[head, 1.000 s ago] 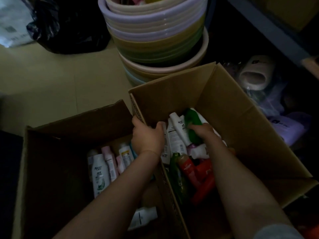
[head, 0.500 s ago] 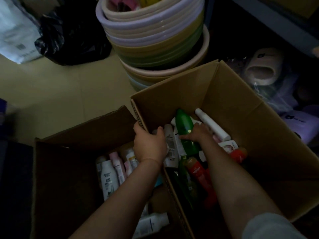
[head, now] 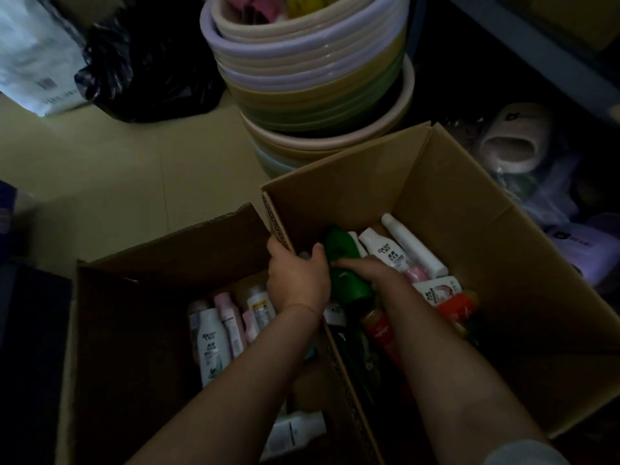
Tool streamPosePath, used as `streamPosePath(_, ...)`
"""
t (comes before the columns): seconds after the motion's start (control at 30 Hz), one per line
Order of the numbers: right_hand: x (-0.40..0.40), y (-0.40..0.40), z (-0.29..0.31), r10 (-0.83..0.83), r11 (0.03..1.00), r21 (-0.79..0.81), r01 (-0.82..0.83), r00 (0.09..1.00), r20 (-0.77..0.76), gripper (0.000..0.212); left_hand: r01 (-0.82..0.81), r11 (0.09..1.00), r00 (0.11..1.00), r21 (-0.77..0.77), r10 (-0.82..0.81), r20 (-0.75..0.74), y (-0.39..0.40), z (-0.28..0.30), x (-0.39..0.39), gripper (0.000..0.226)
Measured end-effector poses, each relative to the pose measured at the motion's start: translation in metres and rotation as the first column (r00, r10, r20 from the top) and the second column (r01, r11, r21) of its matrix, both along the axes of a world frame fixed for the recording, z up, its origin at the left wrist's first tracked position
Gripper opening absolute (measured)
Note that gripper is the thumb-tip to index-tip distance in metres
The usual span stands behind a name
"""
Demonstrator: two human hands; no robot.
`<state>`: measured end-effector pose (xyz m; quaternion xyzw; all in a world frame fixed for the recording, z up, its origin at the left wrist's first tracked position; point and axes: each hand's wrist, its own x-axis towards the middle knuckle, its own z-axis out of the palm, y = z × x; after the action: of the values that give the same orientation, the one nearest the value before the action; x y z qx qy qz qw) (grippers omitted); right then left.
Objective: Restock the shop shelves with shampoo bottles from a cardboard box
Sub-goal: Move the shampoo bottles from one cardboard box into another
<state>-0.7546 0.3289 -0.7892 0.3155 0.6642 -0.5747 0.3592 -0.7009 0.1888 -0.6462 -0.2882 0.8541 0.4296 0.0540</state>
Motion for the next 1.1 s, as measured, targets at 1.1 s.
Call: streamPosePath(1.1, 0.145, -0.207, 0.124, 0.017, 0.994, -0.106, -0.029, 0.993, -0.119, 0.018, 0.261, 0.944, 0.964, -0.202, -0.246, 0.096, -0.223, -0.042, 0.104, 0.032)
